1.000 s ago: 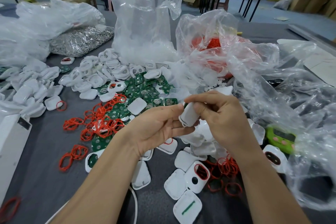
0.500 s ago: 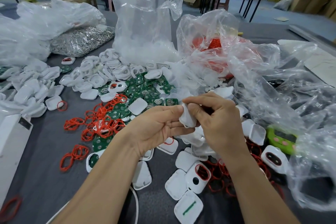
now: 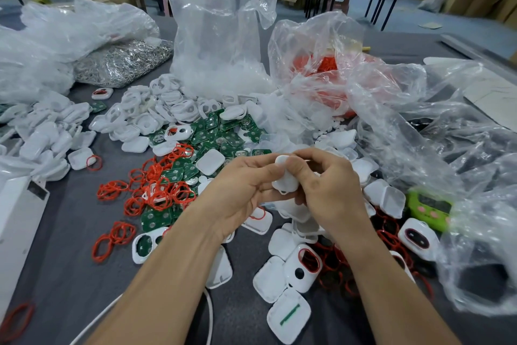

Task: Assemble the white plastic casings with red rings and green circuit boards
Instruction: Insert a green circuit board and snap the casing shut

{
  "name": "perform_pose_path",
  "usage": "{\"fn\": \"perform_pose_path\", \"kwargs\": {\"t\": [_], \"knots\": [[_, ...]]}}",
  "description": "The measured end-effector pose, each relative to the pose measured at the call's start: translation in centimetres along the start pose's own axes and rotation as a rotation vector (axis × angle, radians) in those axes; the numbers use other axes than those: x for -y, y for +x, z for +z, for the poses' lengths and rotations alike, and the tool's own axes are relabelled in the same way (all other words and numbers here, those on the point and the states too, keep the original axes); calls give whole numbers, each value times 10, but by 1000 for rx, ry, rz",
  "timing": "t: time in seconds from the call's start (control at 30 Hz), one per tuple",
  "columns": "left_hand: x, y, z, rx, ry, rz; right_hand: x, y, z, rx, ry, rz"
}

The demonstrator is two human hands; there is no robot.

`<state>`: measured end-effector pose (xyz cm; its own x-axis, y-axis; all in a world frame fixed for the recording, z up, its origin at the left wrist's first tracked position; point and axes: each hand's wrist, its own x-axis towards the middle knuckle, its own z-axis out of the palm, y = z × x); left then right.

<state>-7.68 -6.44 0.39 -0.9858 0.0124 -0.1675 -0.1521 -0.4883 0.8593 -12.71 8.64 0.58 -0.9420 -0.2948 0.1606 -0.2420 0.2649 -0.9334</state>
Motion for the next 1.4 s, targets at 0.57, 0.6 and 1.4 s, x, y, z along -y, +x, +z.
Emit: {"fn": "perform_pose_path", "kwargs": {"t": [0.57, 0.6, 1.4], "knots": [[7, -1, 7, -116, 83, 164, -5, 2, -5, 77, 307, 133], [7, -1, 7, -113, 76, 167, -6, 2, -5, 70, 334, 137], [5, -3, 9, -84, 108, 147, -9, -2, 6, -180, 279, 75]]}}
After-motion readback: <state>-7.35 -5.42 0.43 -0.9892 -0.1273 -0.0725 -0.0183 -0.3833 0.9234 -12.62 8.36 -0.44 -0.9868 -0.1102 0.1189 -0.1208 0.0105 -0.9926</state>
